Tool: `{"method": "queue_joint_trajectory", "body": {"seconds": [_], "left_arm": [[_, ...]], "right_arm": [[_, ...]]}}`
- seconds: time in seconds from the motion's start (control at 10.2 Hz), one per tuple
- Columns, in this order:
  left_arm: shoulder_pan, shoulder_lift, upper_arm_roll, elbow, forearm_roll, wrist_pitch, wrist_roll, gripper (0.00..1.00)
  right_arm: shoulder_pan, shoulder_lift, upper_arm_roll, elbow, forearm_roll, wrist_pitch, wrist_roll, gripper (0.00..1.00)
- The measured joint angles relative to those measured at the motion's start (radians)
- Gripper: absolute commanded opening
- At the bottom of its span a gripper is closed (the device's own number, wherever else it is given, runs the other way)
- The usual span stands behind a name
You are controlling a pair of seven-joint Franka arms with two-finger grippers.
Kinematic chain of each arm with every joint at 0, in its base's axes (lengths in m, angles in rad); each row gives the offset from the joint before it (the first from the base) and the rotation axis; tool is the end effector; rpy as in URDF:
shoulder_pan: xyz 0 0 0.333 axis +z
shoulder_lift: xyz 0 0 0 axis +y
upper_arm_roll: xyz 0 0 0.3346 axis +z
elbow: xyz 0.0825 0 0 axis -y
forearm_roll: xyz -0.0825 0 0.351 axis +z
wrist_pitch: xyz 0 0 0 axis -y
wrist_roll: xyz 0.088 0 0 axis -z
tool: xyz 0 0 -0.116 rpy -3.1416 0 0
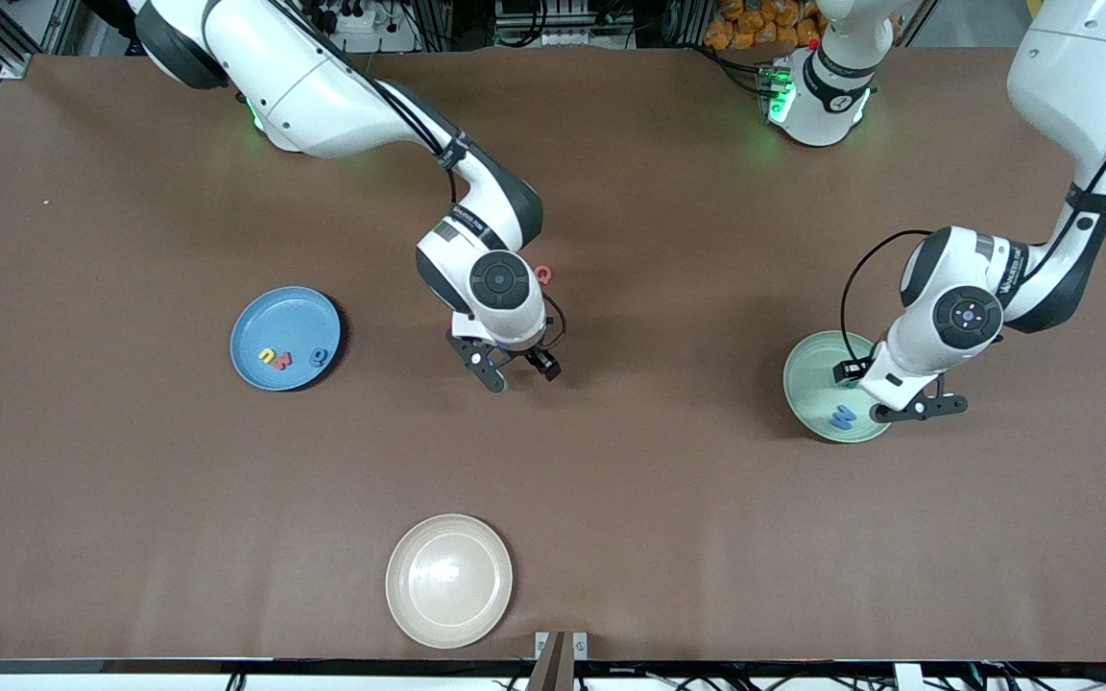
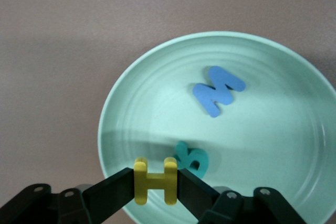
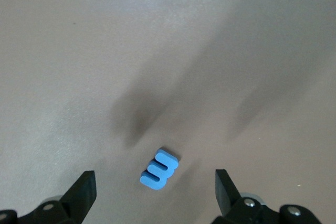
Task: Sort upper and lower case letters into plates
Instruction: 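Release the H on the green plate while the right gripper grasps the m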
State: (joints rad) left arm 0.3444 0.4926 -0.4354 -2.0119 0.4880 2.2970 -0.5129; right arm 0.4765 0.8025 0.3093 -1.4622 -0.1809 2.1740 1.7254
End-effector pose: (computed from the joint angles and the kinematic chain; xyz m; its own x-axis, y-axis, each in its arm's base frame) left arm 0.5740 -0.0294 0.2478 0.9915 0.1061 -0.0752 0.0920 -0.9811 -0.1704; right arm 0.5301 0.4583 0.2397 0.6057 -0.7927 -0.0691 -0.7905 -0.6094 0.0609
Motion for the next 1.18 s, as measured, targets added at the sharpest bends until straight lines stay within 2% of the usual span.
{"method": "queue_joint_trajectory", "body": {"seconds": [0.29, 0.49, 0.69, 0.78, 0.88, 1.08, 1.18], "left_arm": [[-0.056, 0.025, 0.023, 0.029, 0.000, 0.000, -0.022, 0.00], [-0.073, 0.033, 0.023, 0.041, 0.000, 0.000, -0.041, 0.10], [-0.089, 0.043, 0.023, 0.055, -0.003, 0.000, -0.059, 0.58], [-0.094, 0.044, 0.023, 0.067, -0.005, 0.000, -0.059, 0.91], [-0.096, 0.044, 0.023, 0.080, -0.007, 0.000, -0.059, 1.00], [-0.096, 0.044, 0.017, 0.108, -0.007, 0.001, -0.059, 1.00], [-0.097, 0.043, 0.003, 0.124, -0.007, 0.001, -0.059, 1.00]], "right_arm": [[0.001, 0.027, -0.005, 0.000, -0.002, 0.046, 0.124, 1.00], [-0.003, 0.034, -0.009, 0.001, -0.002, 0.070, 0.158, 1.00], [-0.004, 0.041, -0.011, 0.001, -0.002, 0.071, 0.163, 1.00], [-0.002, 0.046, -0.011, 0.001, -0.002, 0.071, 0.164, 1.00], [0.001, 0.053, -0.010, 0.001, -0.002, 0.071, 0.164, 1.00], [0.014, 0.068, -0.009, 0.001, -0.003, 0.072, 0.164, 1.00], [0.019, 0.071, -0.009, 0.001, -0.005, 0.073, 0.164, 0.94]]}}
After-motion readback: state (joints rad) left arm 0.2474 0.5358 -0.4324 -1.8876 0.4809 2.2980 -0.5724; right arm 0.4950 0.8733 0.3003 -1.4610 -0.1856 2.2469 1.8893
